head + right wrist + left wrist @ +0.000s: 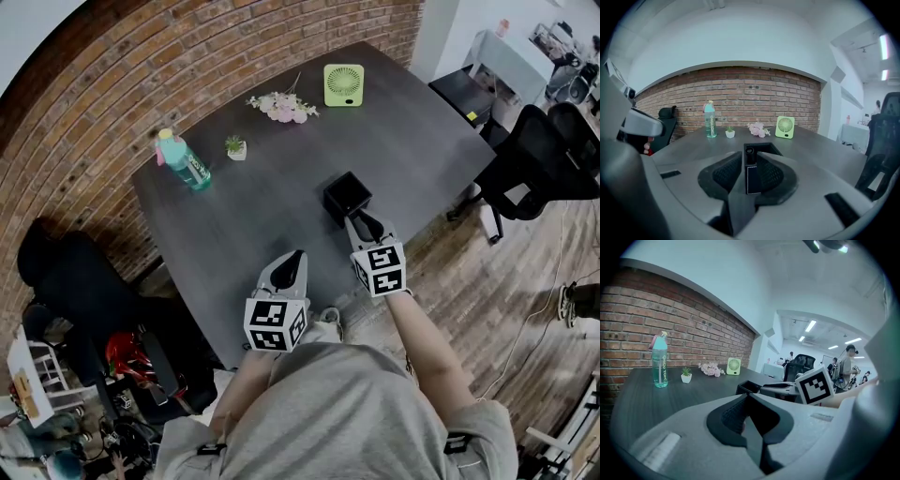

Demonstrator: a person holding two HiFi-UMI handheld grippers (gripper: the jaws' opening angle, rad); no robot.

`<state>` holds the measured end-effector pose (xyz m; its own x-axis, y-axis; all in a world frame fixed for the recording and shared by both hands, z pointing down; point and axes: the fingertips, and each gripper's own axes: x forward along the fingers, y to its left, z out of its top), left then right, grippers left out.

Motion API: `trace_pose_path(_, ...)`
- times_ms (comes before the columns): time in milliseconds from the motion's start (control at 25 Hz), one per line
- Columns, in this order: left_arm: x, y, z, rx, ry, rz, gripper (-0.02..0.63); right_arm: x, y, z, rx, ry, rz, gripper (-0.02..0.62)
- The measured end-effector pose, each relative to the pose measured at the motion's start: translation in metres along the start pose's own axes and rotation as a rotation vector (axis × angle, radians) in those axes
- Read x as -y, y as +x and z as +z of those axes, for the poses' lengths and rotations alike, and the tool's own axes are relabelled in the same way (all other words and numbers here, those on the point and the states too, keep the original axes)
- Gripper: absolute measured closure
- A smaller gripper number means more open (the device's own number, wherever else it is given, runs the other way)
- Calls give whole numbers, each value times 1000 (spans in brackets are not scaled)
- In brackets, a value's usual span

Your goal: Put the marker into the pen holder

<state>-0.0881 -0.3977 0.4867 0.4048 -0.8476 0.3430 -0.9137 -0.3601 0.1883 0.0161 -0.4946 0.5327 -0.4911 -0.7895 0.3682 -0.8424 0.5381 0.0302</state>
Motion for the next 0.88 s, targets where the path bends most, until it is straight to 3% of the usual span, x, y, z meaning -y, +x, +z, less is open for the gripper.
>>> trace_pose_path(600, 71, -62, -26, 16, 41, -40, 586, -25, -147, 6, 141, 78, -31, 514)
trace_pose_path(880, 112, -103, -49, 31, 54, -68, 586, -49, -224, 1, 192, 49, -51, 547)
